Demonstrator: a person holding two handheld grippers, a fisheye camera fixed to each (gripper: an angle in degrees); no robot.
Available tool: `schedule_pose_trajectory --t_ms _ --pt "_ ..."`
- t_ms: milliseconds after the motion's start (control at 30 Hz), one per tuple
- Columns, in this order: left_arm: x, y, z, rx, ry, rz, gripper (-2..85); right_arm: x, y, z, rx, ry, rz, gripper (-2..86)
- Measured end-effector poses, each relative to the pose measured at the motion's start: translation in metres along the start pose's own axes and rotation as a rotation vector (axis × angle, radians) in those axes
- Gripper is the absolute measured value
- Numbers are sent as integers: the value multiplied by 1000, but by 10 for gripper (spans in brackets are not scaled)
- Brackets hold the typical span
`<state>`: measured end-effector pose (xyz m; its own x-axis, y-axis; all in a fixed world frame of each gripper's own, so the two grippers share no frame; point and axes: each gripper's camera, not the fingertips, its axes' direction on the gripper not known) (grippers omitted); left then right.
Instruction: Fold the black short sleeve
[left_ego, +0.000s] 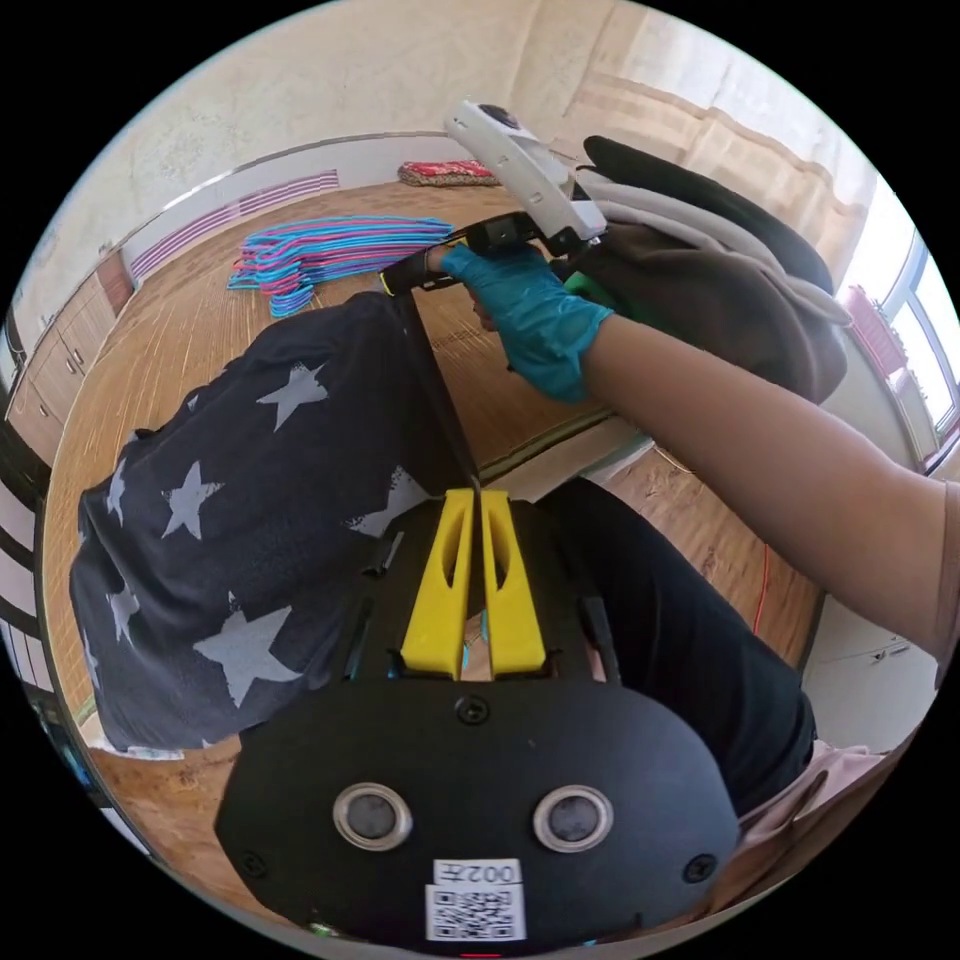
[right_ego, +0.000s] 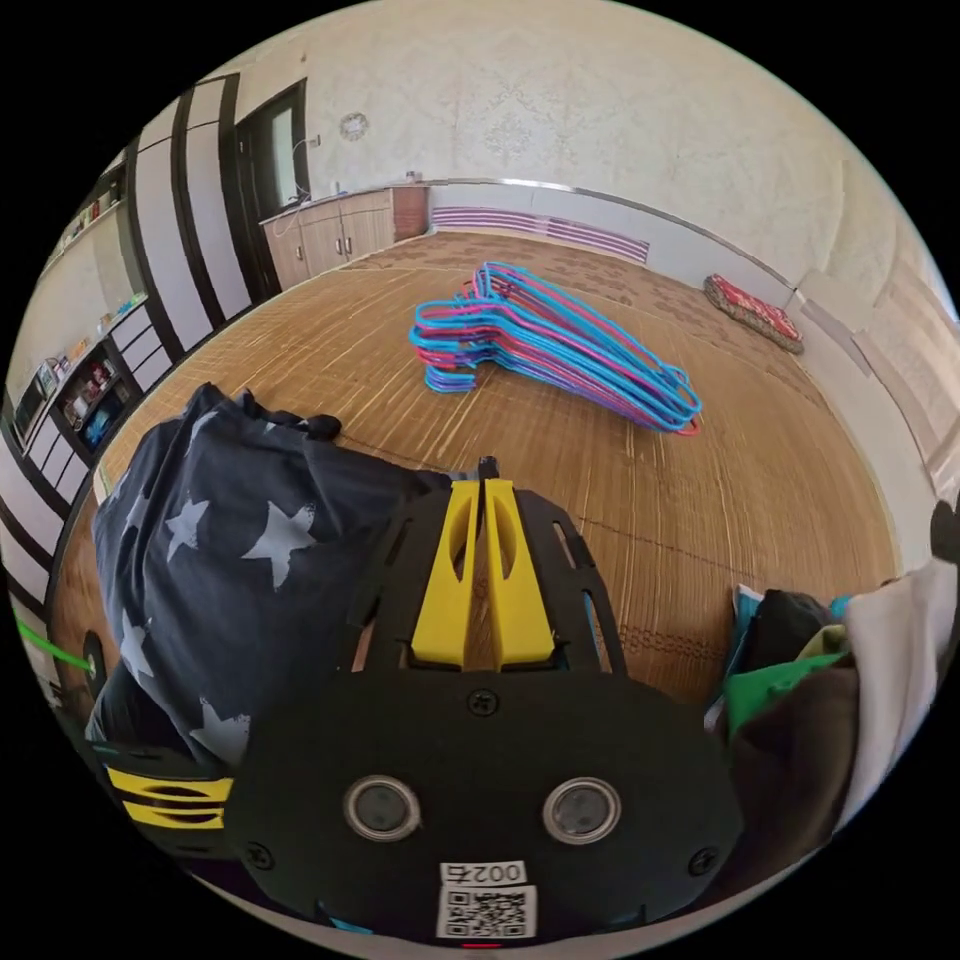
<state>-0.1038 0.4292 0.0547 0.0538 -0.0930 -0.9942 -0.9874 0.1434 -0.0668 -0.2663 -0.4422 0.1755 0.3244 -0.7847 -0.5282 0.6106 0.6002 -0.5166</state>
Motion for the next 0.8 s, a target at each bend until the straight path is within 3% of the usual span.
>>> schedule_pose_trajectory --t_ms 167,333,600,800 --pt "1 -19 13 -30 17 48 -8 12 -6 27 -76 13 18 -8" --pt "-2 -30 5 46 9 62 -9 8 -13 9 97 72 -27 -8" --pt "-19 -55 28 -33 116 104 -6 28 -31 60 -141 91 -25 -8" --pt "-31 -69 28 -67 194 183 48 37 -58 71 -255 82 -41 -7"
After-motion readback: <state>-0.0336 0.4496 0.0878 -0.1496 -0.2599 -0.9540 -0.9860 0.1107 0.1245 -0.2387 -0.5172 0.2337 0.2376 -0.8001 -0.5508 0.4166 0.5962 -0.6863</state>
